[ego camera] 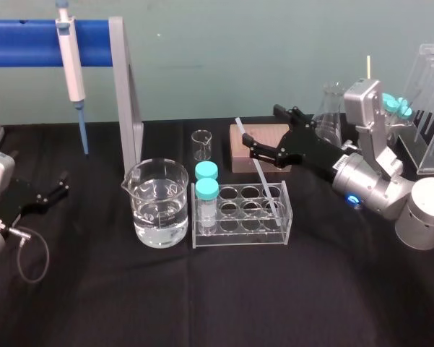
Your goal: Pick up the stirring rod with one hand, then place it down.
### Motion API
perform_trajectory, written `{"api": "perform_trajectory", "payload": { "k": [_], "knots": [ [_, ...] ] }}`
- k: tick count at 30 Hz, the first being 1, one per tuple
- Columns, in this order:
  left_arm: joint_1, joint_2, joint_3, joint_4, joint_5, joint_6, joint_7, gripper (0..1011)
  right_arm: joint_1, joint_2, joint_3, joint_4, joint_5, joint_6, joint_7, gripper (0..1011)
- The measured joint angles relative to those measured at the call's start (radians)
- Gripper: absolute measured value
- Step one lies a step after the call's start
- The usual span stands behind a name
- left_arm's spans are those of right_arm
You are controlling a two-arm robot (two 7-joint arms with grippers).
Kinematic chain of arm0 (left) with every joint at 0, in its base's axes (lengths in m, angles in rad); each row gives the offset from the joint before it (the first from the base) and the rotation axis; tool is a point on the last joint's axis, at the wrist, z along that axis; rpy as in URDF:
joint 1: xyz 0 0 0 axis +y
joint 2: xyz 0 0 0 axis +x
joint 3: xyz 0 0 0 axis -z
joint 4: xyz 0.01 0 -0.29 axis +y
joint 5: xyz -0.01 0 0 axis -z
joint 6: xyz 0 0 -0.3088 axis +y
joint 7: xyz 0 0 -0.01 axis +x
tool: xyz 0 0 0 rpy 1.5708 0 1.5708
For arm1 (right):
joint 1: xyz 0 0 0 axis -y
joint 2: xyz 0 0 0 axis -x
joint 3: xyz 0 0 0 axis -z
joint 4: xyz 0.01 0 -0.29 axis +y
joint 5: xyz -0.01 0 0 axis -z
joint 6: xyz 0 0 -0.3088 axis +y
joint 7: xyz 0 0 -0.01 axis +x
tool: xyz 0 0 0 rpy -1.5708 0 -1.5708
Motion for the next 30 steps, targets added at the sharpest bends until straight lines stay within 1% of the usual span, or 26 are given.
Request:
{"api": "perform_trajectory", "payload": {
  "k": [1, 7, 14, 21, 30],
  "knots": [
    [0.000, 0.000, 0.000, 0.000, 0.000, 0.000, 0.000, 1000, 0.000, 0.000, 0.000, 0.000, 0.000, 0.000, 0.000, 1002],
    [0.000, 0.000, 0.000, 0.000, 0.000, 0.000, 0.000, 1000, 0.028, -0.025, 0.004, 0.045, 0.024, 0.031, 0.068, 1002],
    [0.000, 0.000, 0.000, 0.000, 0.000, 0.000, 0.000, 1000, 0.044, -0.047, 0.016, 0.082, 0.041, 0.070, 0.107, 1000],
    [0.000, 0.000, 0.000, 0.000, 0.000, 0.000, 0.000, 1000, 0.058, -0.060, 0.019, 0.110, 0.052, 0.102, 0.135, 1000],
    [0.000, 0.000, 0.000, 0.000, 0.000, 0.000, 0.000, 1000, 0.072, -0.066, 0.014, 0.132, 0.053, 0.126, 0.146, 1000]
  ]
}}
